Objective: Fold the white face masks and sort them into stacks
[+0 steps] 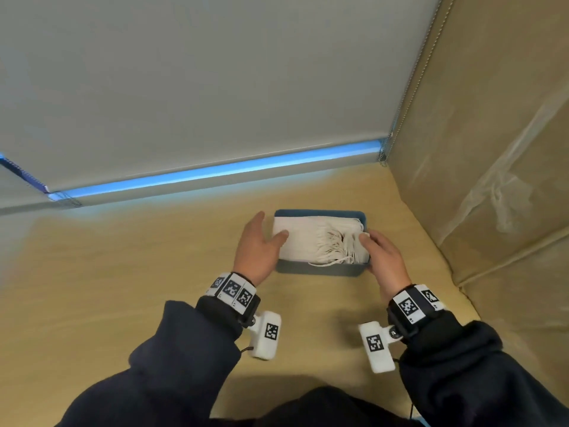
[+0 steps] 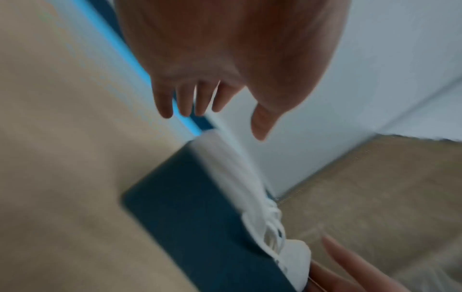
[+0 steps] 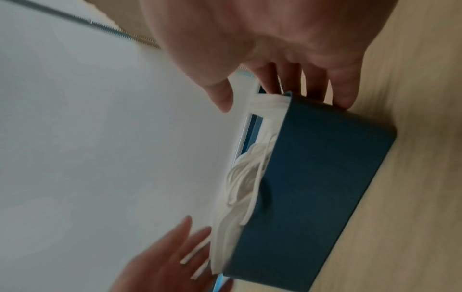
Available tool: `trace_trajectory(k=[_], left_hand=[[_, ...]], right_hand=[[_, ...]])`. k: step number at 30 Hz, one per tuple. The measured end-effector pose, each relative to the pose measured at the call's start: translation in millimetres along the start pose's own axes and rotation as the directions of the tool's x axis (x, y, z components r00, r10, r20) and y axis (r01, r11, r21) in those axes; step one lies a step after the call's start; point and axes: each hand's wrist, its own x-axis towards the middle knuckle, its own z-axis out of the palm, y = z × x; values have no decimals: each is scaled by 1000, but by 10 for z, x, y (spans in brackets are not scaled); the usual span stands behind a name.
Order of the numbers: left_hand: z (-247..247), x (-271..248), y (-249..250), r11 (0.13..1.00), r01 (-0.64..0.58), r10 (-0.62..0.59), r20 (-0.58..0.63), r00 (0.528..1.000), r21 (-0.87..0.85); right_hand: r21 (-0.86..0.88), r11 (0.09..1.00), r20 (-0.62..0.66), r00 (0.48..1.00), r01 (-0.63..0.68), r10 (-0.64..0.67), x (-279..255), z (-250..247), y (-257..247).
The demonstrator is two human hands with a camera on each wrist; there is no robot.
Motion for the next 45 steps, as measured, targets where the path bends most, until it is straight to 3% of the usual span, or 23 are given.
trace_trajectory(k=[1,3,10,15,23,32,40,45], left_hand=[[-39,-12,-120,987,119,-107,110,988,-109],[-114,-63,-314,940,207,-144,233,962,-273],[-912,-296,-920,926,142,-132,54,990,-349],[-1660,-467,-1488,946,132,-124,46,991,-296],[-2384,-540,-2036,963,63,-39,95,995,-263],[-2405,-605,-2272,964,110,-73,155,985,-242],[-2344,-598,-2372,974,95,-46,234,971,-204],[-2415,-890,-2214,962,135,-75,245,967,-238]], right_hand=[[4,1000,21,1000,10,-10,0,79,-14],[-4,1000,63,998,-18,18,-14,284,-64],[-1,998,287,956,-70,67,-315,1248,-113],[-28,997,393,917,-66,71,-462,1921,294],[-2,1000,310,951,-14,14,-1259,2820,177],[22,997,176,982,-71,67,-1465,2880,228],[-21,997,178,981,-80,83,-1449,2714,223],[-199,976,231,964,-84,131,-1411,2539,218]])
